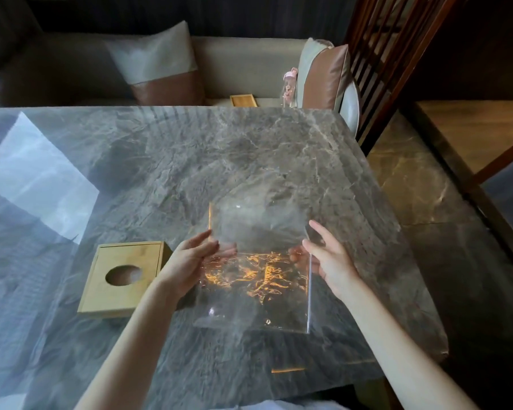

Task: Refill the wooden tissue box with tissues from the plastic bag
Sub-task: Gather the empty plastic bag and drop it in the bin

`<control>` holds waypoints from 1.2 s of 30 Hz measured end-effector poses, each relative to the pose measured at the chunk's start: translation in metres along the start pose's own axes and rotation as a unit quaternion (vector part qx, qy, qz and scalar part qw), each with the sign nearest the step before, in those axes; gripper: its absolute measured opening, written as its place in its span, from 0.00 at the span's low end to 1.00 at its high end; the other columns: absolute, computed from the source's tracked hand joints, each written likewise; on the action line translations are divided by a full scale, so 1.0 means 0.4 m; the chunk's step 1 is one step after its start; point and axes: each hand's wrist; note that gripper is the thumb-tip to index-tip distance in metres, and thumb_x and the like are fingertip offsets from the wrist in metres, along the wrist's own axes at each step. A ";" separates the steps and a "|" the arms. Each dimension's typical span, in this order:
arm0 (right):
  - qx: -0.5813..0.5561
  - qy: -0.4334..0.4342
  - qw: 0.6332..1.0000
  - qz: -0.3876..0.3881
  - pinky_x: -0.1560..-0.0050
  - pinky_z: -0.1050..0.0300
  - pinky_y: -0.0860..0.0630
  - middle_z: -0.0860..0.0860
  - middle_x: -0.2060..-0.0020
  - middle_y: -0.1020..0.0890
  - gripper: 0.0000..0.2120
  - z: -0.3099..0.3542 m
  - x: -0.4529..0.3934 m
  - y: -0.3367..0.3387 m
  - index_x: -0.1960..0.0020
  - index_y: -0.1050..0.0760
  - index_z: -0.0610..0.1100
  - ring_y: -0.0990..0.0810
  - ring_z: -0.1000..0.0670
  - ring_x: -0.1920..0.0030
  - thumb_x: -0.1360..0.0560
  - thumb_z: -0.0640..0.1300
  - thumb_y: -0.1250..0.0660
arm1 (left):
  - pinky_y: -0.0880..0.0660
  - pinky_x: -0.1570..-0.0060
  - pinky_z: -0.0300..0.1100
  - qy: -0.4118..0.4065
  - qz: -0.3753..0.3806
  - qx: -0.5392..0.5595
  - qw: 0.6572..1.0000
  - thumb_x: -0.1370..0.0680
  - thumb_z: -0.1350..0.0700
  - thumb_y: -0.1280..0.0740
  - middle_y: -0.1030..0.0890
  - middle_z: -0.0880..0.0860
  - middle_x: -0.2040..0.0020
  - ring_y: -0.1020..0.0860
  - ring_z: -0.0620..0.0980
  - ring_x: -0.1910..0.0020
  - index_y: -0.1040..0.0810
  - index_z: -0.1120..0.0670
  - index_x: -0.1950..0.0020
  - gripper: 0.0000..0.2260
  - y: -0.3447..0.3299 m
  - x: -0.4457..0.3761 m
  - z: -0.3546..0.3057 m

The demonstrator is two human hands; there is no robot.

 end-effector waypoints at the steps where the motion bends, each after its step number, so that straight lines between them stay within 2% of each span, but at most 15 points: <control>1: 0.011 0.005 1.000 -0.008 0.60 0.55 0.21 0.47 0.67 0.15 0.17 -0.005 -0.003 0.000 0.40 0.29 0.54 0.17 0.48 0.64 0.24 0.36 0.38 | 0.22 0.73 0.34 -0.008 -0.028 -0.008 1.000 0.22 0.68 0.43 0.16 0.55 0.68 0.18 0.45 0.72 0.38 0.61 0.30 0.20 0.004 -0.004 0.001; 4: 0.021 0.013 1.000 0.008 0.54 0.56 0.22 0.47 0.63 0.15 0.14 -0.008 -0.003 0.002 0.40 0.26 0.46 0.17 0.50 0.61 0.25 0.39 0.36 | 0.23 0.67 0.32 -0.054 -0.043 -0.147 0.987 0.23 0.64 0.38 0.16 0.49 0.67 0.19 0.42 0.69 0.30 0.57 0.34 0.18 0.005 -0.006 -0.001; 6: 0.095 0.017 0.994 0.044 0.47 0.59 0.26 0.49 0.57 0.15 0.16 0.000 0.000 0.012 0.41 0.26 0.46 0.18 0.54 0.55 0.29 0.39 0.31 | 0.25 0.58 0.29 -0.098 -0.042 -0.297 0.949 0.26 0.58 0.32 0.16 0.47 0.60 0.20 0.39 0.61 0.25 0.57 0.37 0.18 0.008 -0.003 -0.014; 9: 0.276 0.048 0.959 0.046 0.52 0.63 0.25 0.52 0.59 0.16 0.19 0.009 0.005 0.020 0.44 0.25 0.44 0.19 0.56 0.58 0.33 0.36 0.27 | 0.28 0.47 0.37 -0.171 -0.064 -0.526 0.830 0.34 0.53 0.25 0.16 0.53 0.52 0.19 0.48 0.50 0.22 0.56 0.41 0.22 0.011 0.001 -0.031; 10: 0.330 0.068 0.941 0.028 0.53 0.61 0.26 0.51 0.61 0.17 0.16 0.013 0.006 0.018 0.47 0.23 0.46 0.20 0.54 0.59 0.33 0.37 0.27 | 0.29 0.50 0.37 -0.196 -0.080 -0.576 0.789 0.34 0.53 0.25 0.15 0.54 0.52 0.19 0.51 0.51 0.20 0.55 0.44 0.19 0.007 0.005 -0.032; 12: 0.396 0.103 0.913 0.003 0.56 0.61 0.28 0.50 0.61 0.18 0.08 0.022 0.008 0.018 0.55 0.21 0.49 0.21 0.53 0.60 0.32 0.40 0.28 | 0.31 0.56 0.38 -0.238 -0.099 -0.600 0.758 0.32 0.55 0.26 0.16 0.56 0.55 0.20 0.54 0.54 0.17 0.55 0.51 0.11 0.001 0.009 -0.034; 15: 0.376 0.106 0.921 0.005 0.50 0.62 0.31 0.49 0.54 0.21 0.01 0.041 0.011 0.023 0.60 0.19 0.47 0.23 0.54 0.53 0.31 0.42 0.29 | 0.33 0.53 0.39 -0.208 -0.092 -0.560 0.797 0.35 0.54 0.23 0.24 0.51 0.55 0.25 0.49 0.54 0.16 0.55 0.58 0.09 0.014 0.000 -0.042; 18: 0.241 0.040 0.969 0.039 0.41 0.56 0.31 0.47 0.52 0.20 0.06 0.059 0.019 0.032 0.55 0.21 0.39 0.22 0.51 0.49 0.28 0.42 0.32 | 0.29 0.53 0.37 -0.104 0.010 -0.332 0.937 0.37 0.55 0.26 0.19 0.47 0.54 0.23 0.46 0.52 0.17 0.54 0.62 0.06 0.023 0.004 -0.060; 20: 0.135 0.003 0.987 0.083 0.47 0.55 0.25 0.45 0.57 0.20 0.05 0.064 0.028 0.029 0.56 0.24 0.39 0.21 0.50 0.56 0.26 0.41 0.35 | 0.23 0.56 0.37 -0.033 0.095 -0.171 0.980 0.32 0.57 0.29 0.16 0.51 0.56 0.19 0.48 0.56 0.18 0.59 0.57 0.08 0.027 0.005 -0.050; 22: 0.048 -0.016 0.996 0.080 0.63 0.58 0.21 0.46 0.63 0.22 0.05 0.056 0.037 0.020 0.57 0.25 0.42 0.21 0.52 0.66 0.24 0.39 0.38 | 0.21 0.51 0.44 0.038 0.139 -0.070 0.987 0.36 0.51 0.26 0.17 0.58 0.51 0.18 0.53 0.53 0.19 0.60 0.50 0.19 0.038 0.000 -0.026; 24: -0.005 -0.022 0.999 0.040 0.65 0.56 0.22 0.47 0.64 0.20 0.04 0.038 0.043 0.018 0.57 0.24 0.42 0.20 0.50 0.66 0.25 0.41 0.37 | 0.20 0.50 0.48 0.076 0.190 -0.056 0.977 0.43 0.47 0.22 0.17 0.59 0.48 0.18 0.55 0.50 0.19 0.60 0.47 0.29 0.041 0.003 -0.005; 28: -0.110 -0.057 0.992 -0.021 0.56 0.51 0.23 0.41 0.58 0.17 0.12 -0.020 0.060 0.035 0.52 0.21 0.42 0.20 0.43 0.58 0.30 0.49 0.33 | 0.24 0.70 0.33 0.061 0.198 -0.147 0.967 0.38 0.57 0.23 0.17 0.51 0.71 0.20 0.43 0.72 0.17 0.58 0.67 0.06 0.024 0.001 0.026; 30: -0.149 -0.091 0.984 -0.030 0.60 0.55 0.21 0.45 0.62 0.16 0.14 -0.051 0.078 0.057 0.49 0.22 0.42 0.18 0.47 0.62 0.30 0.49 0.33 | 0.26 0.73 0.30 0.052 0.172 -0.176 0.968 0.33 0.64 0.30 0.20 0.50 0.77 0.23 0.40 0.77 0.19 0.58 0.75 0.10 0.008 -0.016 0.044; 34: -0.118 -0.140 0.979 -0.094 0.67 0.59 0.20 0.45 0.62 0.16 0.18 -0.110 0.122 0.110 0.46 0.26 0.37 0.17 0.51 0.65 0.34 0.35 0.28 | 0.22 0.66 0.32 0.078 0.179 -0.197 0.961 0.30 0.66 0.33 0.15 0.53 0.67 0.18 0.45 0.68 0.16 0.59 0.63 0.06 -0.049 -0.055 0.076; 36: -0.121 -0.144 0.972 -0.141 0.69 0.59 0.20 0.45 0.63 0.16 0.12 -0.124 0.142 0.151 0.50 0.26 0.36 0.17 0.52 0.67 0.32 0.31 0.30 | 0.22 0.64 0.32 0.097 0.190 -0.224 0.951 0.27 0.68 0.37 0.14 0.54 0.65 0.17 0.45 0.65 0.17 0.61 0.60 0.09 -0.102 -0.075 0.099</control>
Point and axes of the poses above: each hand's wrist, its own x-axis away from the middle knuckle, its own y-axis out of the back of the hand, z = x × y
